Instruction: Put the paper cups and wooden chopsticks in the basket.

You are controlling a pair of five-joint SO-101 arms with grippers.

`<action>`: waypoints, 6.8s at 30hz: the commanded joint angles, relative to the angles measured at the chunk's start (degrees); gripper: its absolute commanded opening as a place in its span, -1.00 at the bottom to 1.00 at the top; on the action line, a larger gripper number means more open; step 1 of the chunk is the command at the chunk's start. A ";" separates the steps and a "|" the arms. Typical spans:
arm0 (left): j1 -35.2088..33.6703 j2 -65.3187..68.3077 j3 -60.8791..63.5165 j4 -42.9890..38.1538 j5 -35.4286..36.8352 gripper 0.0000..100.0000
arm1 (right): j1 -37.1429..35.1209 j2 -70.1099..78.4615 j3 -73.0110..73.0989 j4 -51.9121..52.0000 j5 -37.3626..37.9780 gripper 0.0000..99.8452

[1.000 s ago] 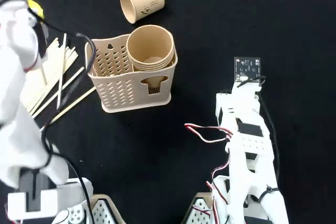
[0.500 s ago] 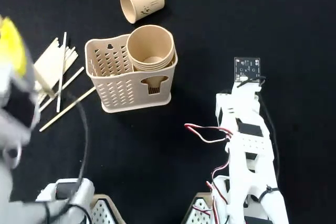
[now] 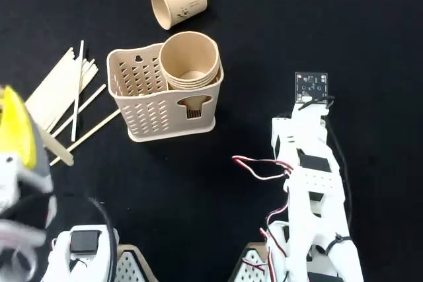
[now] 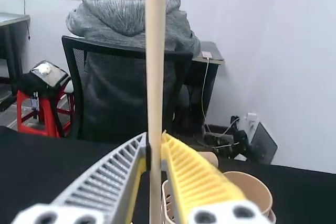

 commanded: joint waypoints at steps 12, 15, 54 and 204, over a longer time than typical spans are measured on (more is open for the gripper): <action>4.79 -30.15 85.58 -86.59 -0.26 -0.94 | -0.88 -1.45 -0.48 -1.14 0.09 -0.98; 8.92 -26.11 86.20 -87.38 -0.35 -0.94 | -0.88 -1.45 -0.48 -1.14 0.09 -0.98; -9.71 19.60 32.48 -22.95 -10.29 -0.60 | -0.88 -1.54 -0.40 -1.14 0.18 -0.98; 8.13 63.65 -65.54 2.11 9.76 -0.94 | -0.62 -1.71 -0.22 -1.14 2.81 -0.98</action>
